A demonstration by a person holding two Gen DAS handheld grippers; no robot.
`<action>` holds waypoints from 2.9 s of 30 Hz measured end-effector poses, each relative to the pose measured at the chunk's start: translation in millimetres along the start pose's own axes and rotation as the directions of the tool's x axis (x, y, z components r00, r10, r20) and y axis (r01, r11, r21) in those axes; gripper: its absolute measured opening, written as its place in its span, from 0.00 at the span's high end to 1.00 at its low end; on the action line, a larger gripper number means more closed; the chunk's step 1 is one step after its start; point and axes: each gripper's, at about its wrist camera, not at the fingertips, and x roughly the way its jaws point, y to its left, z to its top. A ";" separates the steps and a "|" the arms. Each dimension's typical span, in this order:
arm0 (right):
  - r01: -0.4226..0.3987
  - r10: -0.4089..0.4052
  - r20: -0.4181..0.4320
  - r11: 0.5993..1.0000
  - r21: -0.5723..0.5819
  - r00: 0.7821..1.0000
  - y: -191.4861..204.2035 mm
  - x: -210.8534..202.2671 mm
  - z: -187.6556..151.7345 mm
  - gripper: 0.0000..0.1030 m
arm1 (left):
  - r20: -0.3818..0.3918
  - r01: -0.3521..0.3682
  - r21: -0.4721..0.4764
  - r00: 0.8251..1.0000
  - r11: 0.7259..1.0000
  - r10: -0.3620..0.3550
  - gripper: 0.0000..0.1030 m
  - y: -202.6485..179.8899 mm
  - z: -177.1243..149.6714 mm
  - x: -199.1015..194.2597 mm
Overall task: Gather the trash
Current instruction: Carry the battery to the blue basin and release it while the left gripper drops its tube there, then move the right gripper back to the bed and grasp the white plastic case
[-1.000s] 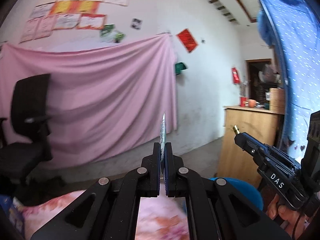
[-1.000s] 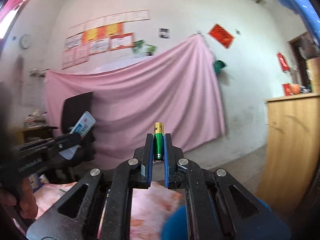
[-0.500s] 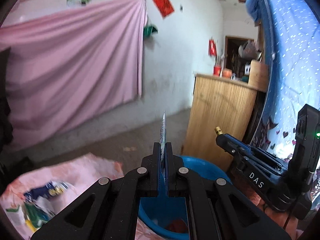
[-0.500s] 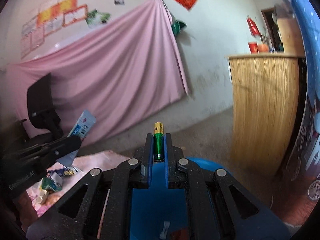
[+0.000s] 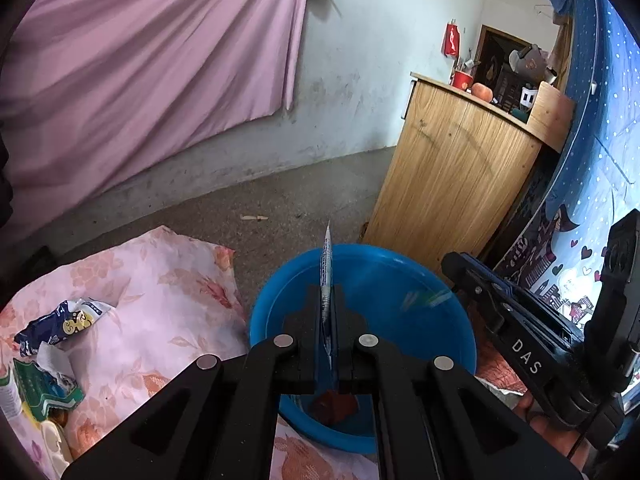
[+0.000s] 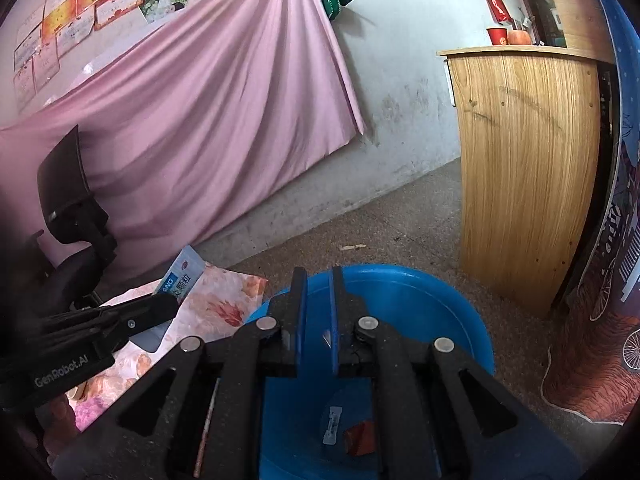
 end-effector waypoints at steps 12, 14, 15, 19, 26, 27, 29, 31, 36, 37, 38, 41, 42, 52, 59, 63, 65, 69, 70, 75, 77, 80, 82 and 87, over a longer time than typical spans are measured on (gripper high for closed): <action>-0.011 0.011 0.034 1.000 -0.002 0.999 5.7 -6.1 4.0 0.58 | 0.037 -0.030 -0.084 0.999 0.996 0.033 0.62 24.1 -7.9 -20.5; -0.024 0.024 0.057 1.000 -0.007 0.998 10.9 -10.3 6.0 0.54 | 0.078 -0.047 -0.092 0.996 0.995 0.054 0.53 29.1 -9.5 -31.5; -0.030 0.030 0.074 1.000 -0.010 0.997 14.0 -13.3 7.4 0.49 | 0.110 -0.064 -0.100 0.991 0.993 0.075 0.46 33.0 -11.5 -39.5; -0.056 0.060 0.143 0.998 -0.031 0.988 31.0 -24.9 11.8 0.36 | 0.205 -0.106 -0.137 0.970 0.985 0.133 0.38 50.9 -19.4 -71.2; -0.120 0.147 0.275 0.986 -0.112 0.950 76.9 -45.9 14.1 0.04 | 0.375 -0.213 -0.228 0.881 0.950 0.287 0.02 87.4 -42.9 -136.9; -0.130 0.161 0.292 0.984 -0.125 0.943 82.9 -48.1 13.6 0.00 | 0.391 -0.224 -0.240 0.868 0.945 0.306 0.02 92.1 -46.7 -144.2; -0.148 0.191 0.324 0.977 -0.152 0.927 95.5 -53.0 11.7 0.00 | 0.420 -0.268 -0.268 0.832 0.926 0.362 0.02 103.2 -57.0 -162.1; -0.165 0.221 0.356 0.969 -0.181 0.908 108.9 -57.8 9.9 0.00 | 0.436 -0.301 -0.287 0.804 0.910 0.403 0.02 110.2 -66.6 -175.2; -0.206 0.299 0.403 0.944 -0.259 0.865 142.7 -66.5 2.8 0.00 | 0.464 -0.384 -0.333 0.728 0.861 0.505 0.02 129.5 -97.4 -206.4; -0.212 0.313 0.406 0.938 -0.274 0.859 147.6 -67.7 1.4 0.00 | 0.466 -0.403 -0.346 0.710 0.847 0.528 0.02 133.8 -103.8 -212.8; -0.221 0.331 0.409 0.930 -0.295 0.850 156.1 -69.2 -1.2 0.00 | 0.467 -0.415 -0.355 0.697 0.838 0.543 0.02 138.3 -109.4 -218.1; -0.234 0.367 0.408 0.910 -0.341 0.836 174.3 -71.5 -7.1 0.00 | 0.470 -0.453 -0.373 0.661 0.810 0.585 0.02 149.3 -129.4 -235.4; -0.239 0.377 0.403 0.905 -0.352 0.834 179.0 -71.8 -9.0 0.00 | 0.467 -0.467 -0.375 0.651 0.801 0.598 0.02 151.9 -135.9 -239.9; -0.275 0.406 0.256 0.863 -0.425 0.877 221.5 -49.2 -27.3 0.00 | 0.390 -0.516 -0.401 0.651 0.756 0.651 0.02 180.0 -174.6 -250.2; -0.297 0.345 0.051 0.866 -0.402 0.937 235.1 -18.5 -34.9 0.00 | 0.253 -0.526 -0.390 0.727 0.755 0.638 0.02 200.2 -176.4 -226.8; -0.333 0.320 -0.104 0.851 -0.406 0.942 241.7 4.0 -46.8 0.00 | 0.143 -0.569 -0.384 0.742 0.727 0.655 0.02 215.8 -175.2 -204.2; -0.353 0.299 -0.191 0.836 -0.420 0.935 248.2 17.1 -54.1 0.00 | 0.094 -0.588 -0.384 0.742 0.712 0.663 0.02 224.1 -175.4 -193.6; -0.421 0.286 -0.347 0.805 -0.419 0.893 258.8 35.6 -71.0 0.00 | 0.010 -0.595 -0.381 0.763 0.708 0.646 0.17 241.7 -175.7 -175.6; -0.434 0.286 -0.371 0.797 -0.420 0.883 261.9 36.9 -74.1 0.00 | -0.006 -0.589 -0.379 0.773 0.714 0.635 0.20 244.8 -175.2 -172.1; -0.498 0.278 -0.476 0.751 -0.433 0.834 277.7 43.3 -91.2 0.00 | -0.058 -0.532 -0.380 0.831 0.757 0.554 0.43 257.9 -174.2 -157.8; -0.504 0.255 -0.507 0.738 -0.448 0.823 284.2 48.9 -98.2 0.00 | -0.077 -0.513 -0.374 0.847 0.773 0.525 0.49 262.8 -172.5 -151.5; -0.510 0.231 -0.539 0.733 -0.451 0.810 290.5 56.7 -103.2 0.06 | -0.109 -0.490 -0.384 0.866 0.783 0.489 0.51 271.9 -171.2 -142.3; -0.514 0.223 -0.561 0.738 -0.437 0.797 292.3 64.4 -105.5 0.15 | -0.126 -0.466 -0.405 0.880 0.787 0.457 0.54 277.7 -170.7 -137.1; -0.535 0.240 -0.595 0.752 -0.385 0.767 287.5 73.2 -104.7 0.37 | -0.137 -0.409 -0.449 0.910 0.794 0.391 0.54 289.7 -169.9 -126.3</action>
